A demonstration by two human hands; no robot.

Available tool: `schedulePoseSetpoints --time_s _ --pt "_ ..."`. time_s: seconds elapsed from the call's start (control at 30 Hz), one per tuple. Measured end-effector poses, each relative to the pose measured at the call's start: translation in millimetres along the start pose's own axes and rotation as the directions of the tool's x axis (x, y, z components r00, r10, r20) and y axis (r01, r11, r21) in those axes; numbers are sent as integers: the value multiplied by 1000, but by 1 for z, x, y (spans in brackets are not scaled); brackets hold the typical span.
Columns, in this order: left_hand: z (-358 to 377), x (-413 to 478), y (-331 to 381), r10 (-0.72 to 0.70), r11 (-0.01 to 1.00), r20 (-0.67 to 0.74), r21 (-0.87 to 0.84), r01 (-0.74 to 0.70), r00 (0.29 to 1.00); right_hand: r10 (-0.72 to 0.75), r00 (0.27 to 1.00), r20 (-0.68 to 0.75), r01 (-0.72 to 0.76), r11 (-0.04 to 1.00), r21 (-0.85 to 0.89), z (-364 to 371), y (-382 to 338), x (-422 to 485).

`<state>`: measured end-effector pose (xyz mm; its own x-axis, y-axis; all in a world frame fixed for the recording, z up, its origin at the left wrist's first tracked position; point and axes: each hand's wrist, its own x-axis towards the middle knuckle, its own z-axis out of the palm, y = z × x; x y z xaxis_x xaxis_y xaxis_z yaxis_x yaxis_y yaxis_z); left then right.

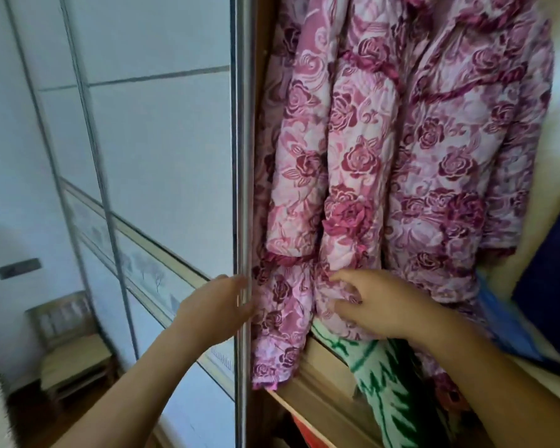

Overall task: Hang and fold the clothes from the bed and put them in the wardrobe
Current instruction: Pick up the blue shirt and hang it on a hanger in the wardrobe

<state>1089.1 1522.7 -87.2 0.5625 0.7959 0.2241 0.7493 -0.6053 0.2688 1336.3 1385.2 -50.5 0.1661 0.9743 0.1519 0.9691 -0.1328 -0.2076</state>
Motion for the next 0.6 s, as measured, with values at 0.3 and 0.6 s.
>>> schedulePoseSetpoints --time_s 0.3,0.6 --pt "1 57 -54 145 989 -45 -3 -145 988 9 973 -232 -35 993 -110 0 -55 66" --pt "-3 75 -55 486 873 12 -51 -485 874 42 898 -437 37 985 170 7 -103 87"
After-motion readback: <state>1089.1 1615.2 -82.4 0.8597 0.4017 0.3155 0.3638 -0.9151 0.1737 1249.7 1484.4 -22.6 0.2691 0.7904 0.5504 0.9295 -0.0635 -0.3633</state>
